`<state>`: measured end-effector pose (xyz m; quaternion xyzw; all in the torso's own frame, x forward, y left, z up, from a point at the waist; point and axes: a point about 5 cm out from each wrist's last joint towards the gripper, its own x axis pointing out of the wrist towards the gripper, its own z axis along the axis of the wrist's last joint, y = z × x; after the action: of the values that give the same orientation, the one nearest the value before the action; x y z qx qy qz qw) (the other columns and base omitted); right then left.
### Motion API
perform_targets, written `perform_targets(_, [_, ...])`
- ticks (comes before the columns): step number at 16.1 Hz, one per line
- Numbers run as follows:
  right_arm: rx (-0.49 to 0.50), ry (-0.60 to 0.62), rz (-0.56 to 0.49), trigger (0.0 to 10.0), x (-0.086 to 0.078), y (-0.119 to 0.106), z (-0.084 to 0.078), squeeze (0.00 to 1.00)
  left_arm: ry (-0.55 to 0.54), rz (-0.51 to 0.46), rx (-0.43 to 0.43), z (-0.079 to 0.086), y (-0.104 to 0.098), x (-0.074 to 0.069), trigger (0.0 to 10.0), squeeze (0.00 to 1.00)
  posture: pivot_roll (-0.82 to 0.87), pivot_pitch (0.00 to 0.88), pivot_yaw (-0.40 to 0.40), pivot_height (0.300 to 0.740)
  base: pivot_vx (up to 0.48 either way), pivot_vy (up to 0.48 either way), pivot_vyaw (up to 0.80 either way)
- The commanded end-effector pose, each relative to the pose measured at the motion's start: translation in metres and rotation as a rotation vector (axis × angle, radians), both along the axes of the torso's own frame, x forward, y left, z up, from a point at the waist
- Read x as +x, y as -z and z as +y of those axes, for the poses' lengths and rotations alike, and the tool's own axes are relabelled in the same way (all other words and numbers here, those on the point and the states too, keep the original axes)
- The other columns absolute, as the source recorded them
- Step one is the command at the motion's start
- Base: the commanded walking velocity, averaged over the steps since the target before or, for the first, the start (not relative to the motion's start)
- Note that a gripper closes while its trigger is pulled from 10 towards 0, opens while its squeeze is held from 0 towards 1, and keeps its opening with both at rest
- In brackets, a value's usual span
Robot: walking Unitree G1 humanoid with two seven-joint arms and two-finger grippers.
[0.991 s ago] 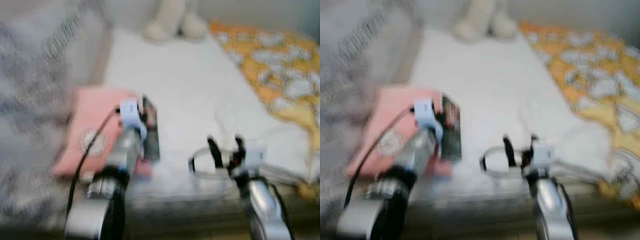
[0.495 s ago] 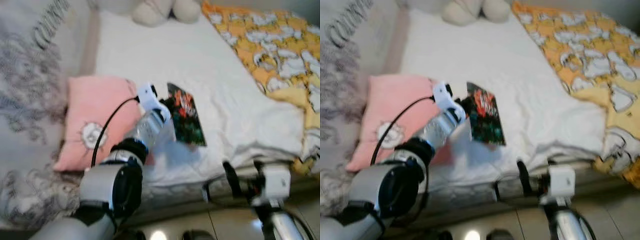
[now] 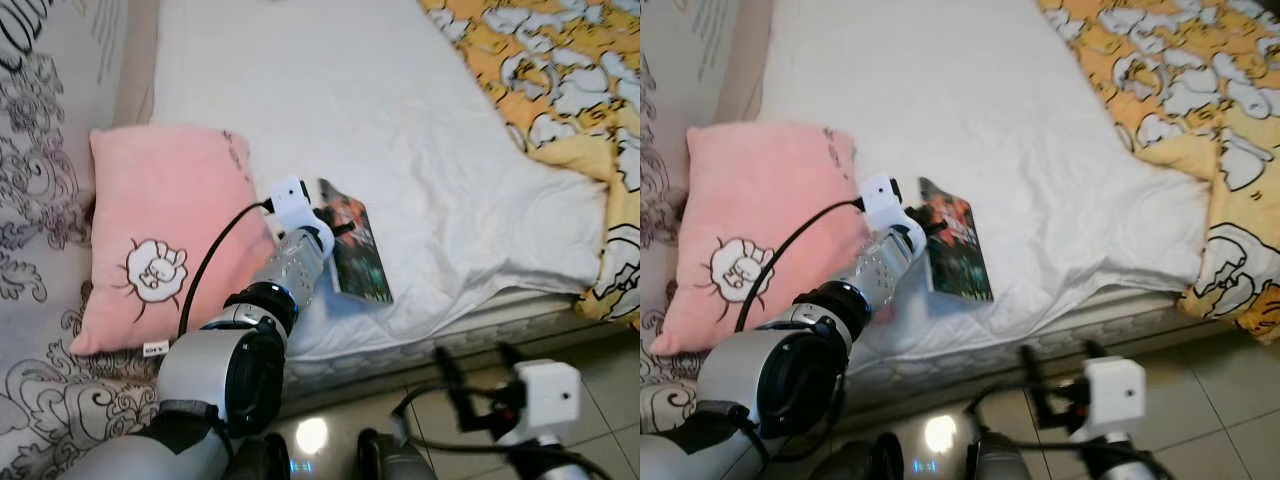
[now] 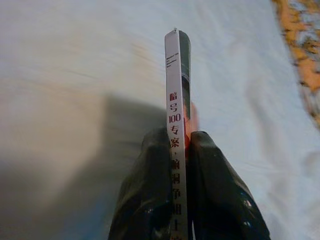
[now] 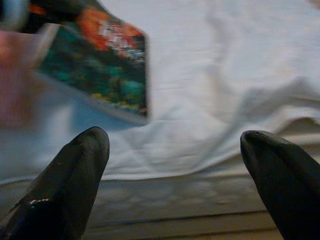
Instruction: Clean up the room
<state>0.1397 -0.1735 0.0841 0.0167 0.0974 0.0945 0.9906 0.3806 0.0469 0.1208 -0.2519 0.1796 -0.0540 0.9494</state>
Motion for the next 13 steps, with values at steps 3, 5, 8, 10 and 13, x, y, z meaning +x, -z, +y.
perform_targets(3, [0.015, -0.053, 0.028, 10.0, -0.009, -0.001, 0.005, 0.00, -0.082, -0.028, 0.044, 0.016, -0.006, 0.006, 10.0, 0.00, -0.33, 0.250, -0.025, 0.740, 0.000, 0.000, 0.00])
perform_targets(5, [0.009, -0.096, 0.076, 10.0, -0.021, 0.004, 0.011, 0.00, -0.126, -0.029, 0.079, 0.029, -0.007, 0.008, 10.0, 0.00, -0.32, 0.252, -0.036, 0.740, 0.000, 0.000, 0.00])
perform_targets(8, [0.012, -0.093, 0.082, 10.0, -0.020, 0.005, 0.011, 0.00, -0.137, -0.049, 0.223, 0.041, -0.008, 0.011, 10.0, 0.77, -0.31, 0.256, -0.040, 0.740, 0.000, 0.000, 0.00])
perform_targets(10, [0.009, -0.102, 0.088, 10.0, -0.019, 0.007, 0.011, 0.00, -0.086, -0.121, 0.341, 0.045, -0.018, 0.015, 10.0, 1.00, -0.29, 0.250, -0.041, 0.740, 0.000, 0.000, 0.00])
perform_targets(13, [0.013, -0.104, 0.080, 10.0, -0.012, 0.009, 0.011, 0.00, 0.008, -0.203, 0.462, 0.041, -0.032, 0.020, 10.0, 1.00, -0.28, 0.239, -0.041, 0.740, 0.000, 0.000, 0.00])
